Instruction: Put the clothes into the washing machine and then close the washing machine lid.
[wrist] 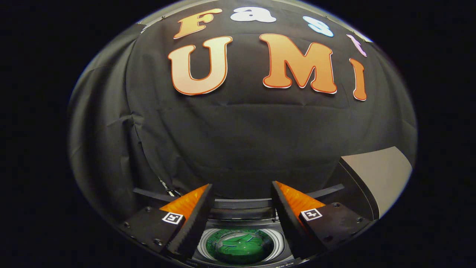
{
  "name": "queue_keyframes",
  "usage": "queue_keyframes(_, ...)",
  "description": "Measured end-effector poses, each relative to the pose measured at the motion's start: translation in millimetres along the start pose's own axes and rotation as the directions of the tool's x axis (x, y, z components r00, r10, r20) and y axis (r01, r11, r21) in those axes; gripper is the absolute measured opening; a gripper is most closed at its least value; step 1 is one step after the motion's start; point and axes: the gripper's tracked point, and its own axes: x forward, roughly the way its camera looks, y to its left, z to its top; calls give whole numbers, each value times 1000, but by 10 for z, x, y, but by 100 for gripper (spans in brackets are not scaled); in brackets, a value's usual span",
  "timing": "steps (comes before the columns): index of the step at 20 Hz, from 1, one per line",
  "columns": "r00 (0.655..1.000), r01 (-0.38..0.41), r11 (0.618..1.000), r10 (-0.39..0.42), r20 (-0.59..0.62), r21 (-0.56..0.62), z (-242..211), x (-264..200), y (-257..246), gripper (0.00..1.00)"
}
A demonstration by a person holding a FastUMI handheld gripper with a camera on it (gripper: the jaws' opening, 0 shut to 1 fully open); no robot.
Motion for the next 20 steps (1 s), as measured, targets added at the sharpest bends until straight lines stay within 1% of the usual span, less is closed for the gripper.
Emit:
queue_keyframes(6, 1000, -13, 1000, 13, 8, 0, -96, -83, 46, 99)
queue_keyframes(8, 1000, -14, 1000, 14, 11, -7, -187, -135, 26, 99)
queue_keyframes(12, 999, -9, 1000, 10, 48, -6, -227, -217, 29, 99)
queue_keyframes(20, 998, -13, 1000, 13, 59, -4, -342, -326, 46, 99)
